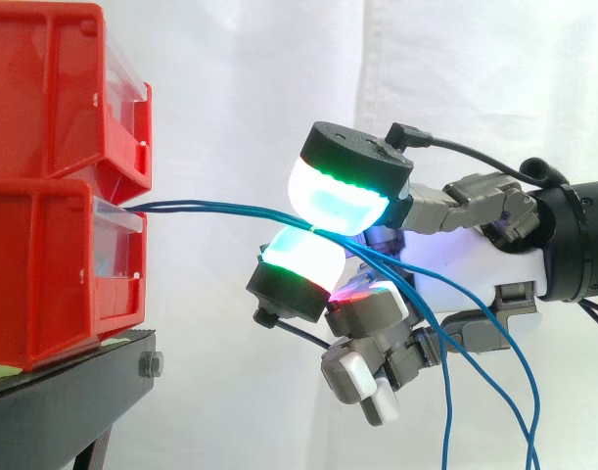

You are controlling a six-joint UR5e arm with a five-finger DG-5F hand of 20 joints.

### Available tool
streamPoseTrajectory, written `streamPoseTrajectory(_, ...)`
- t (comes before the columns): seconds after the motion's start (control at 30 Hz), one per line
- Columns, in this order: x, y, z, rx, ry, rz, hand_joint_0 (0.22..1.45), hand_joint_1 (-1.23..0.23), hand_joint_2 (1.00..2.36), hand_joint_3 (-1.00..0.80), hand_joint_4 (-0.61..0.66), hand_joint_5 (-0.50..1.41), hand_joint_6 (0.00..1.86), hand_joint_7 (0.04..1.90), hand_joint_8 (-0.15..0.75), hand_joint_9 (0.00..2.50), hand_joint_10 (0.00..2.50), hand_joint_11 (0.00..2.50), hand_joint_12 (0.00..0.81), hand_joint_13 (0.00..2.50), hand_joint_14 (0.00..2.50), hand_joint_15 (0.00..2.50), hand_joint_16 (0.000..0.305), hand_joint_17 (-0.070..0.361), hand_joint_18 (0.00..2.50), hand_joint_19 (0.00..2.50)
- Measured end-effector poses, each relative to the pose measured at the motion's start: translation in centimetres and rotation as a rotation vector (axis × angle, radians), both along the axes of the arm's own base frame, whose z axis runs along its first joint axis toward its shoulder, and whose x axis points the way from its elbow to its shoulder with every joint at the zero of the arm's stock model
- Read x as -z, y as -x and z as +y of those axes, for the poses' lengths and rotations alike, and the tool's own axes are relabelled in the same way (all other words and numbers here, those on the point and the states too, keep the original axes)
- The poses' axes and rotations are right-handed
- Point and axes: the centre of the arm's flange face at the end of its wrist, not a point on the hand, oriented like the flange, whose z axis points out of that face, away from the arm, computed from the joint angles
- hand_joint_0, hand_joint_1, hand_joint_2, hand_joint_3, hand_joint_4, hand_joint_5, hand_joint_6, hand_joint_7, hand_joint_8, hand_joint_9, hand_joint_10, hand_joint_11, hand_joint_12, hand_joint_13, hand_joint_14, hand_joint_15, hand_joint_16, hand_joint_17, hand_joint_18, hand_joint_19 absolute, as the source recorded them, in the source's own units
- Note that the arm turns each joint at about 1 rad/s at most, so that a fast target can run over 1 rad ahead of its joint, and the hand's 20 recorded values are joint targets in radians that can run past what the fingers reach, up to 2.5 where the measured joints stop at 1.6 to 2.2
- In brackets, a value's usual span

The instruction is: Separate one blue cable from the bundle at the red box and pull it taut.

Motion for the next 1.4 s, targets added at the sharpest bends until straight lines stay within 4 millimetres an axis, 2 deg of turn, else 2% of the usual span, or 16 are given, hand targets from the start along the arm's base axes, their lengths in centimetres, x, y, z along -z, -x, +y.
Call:
streamPoseTrajectory(0.13,-0.02,-0.01,0.01,0.0,0.0,0.0,0.65,-0.96,1.0,-0.5,-0.01,-0.12,0.91,1.25,0.28,1.26,0.03,1.18,0.36,1.02,0.03,0.8,0.044,0.098,0.86,0.8)
streamPoseTrajectory(0.23,-0.02,-0.01,0.01,0.0,0.0,0.0,0.57,-0.89,1.0,-0.5,0.01,-0.12,0.91,1.25,0.292,1.29,0.03,1.19,0.373,1.04,0.03,0.8,0.045,0.102,0.88,0.81)
streamPoseTrajectory(0.5,-0.02,-0.01,0.01,0.0,0.001,0.0,0.43,-0.72,1.0,-0.5,0.05,-0.12,0.88,1.14,0.349,1.31,0.03,1.15,0.446,1.08,0.03,0.79,0.058,0.131,0.98,0.8)
streamPoseTrajectory(0.6,-0.01,-0.01,0.02,0.0,0.001,0.0,0.4,-0.7,1.0,-0.5,0.06,-0.12,0.87,1.13,0.362,1.31,0.03,1.13,0.459,1.09,0.03,0.78,0.062,0.139,1.01,0.79)
streamPoseTrajectory(0.7,0.0,0.0,0.02,0.0,0.001,0.0,0.38,-0.75,1.0,-0.5,0.07,-0.12,0.87,1.11,0.366,1.31,0.03,1.13,0.465,1.1,0.02,0.78,0.064,0.143,1.02,0.78)
streamPoseTrajectory(0.77,0.01,0.0,0.02,0.0,0.001,0.0,0.4,-0.87,1.0,-0.5,0.07,-0.13,0.86,1.12,0.343,1.28,0.03,1.15,0.449,1.07,0.03,0.78,0.061,0.137,0.99,0.79)
streamPoseTrajectory(0.87,0.01,0.0,0.02,0.0,0.001,0.0,0.46,-0.96,1.0,-0.5,0.04,-0.14,0.86,1.14,0.311,1.23,0.03,1.19,0.414,1.02,0.03,0.8,0.055,0.124,0.91,0.8)
streamPoseTrajectory(1.0,0.02,0.0,0.03,-0.001,0.001,0.0,0.57,-0.95,1.0,-0.5,0.03,-0.15,0.86,1.18,0.277,1.19,0.03,1.18,0.379,0.98,0.03,0.8,0.048,0.109,0.85,0.82)
streamPoseTrajectory(1.03,0.02,0.0,0.05,-0.001,0.001,0.0,0.65,-0.91,1.0,-0.5,0.02,-0.15,0.86,1.2,0.274,1.19,0.03,1.19,0.373,0.97,0.03,0.8,0.047,0.106,0.84,0.82)
streamPoseTrajectory(1.1,0.02,0.0,0.04,-0.001,0.001,0.001,0.67,-0.89,1.0,-0.5,0.01,-0.15,0.86,1.22,0.275,1.21,0.03,1.17,0.373,0.99,0.03,0.81,0.047,0.106,0.84,0.83)
streamPoseTrajectory(1.17,0.03,0.01,0.05,-0.001,0.001,0.001,0.63,-0.82,1.01,-0.32,0.0,-0.15,0.87,1.23,0.283,1.24,0.03,1.16,0.38,1.01,0.03,0.81,0.047,0.106,0.85,0.86)
streamPoseTrajectory(1.4,0.04,0.01,0.08,-0.001,0.001,0.001,0.58,-0.59,1.01,-0.25,0.03,-0.14,0.83,1.16,0.301,1.26,0.03,1.07,0.399,1.03,0.03,0.8,0.052,0.116,0.88,0.88)
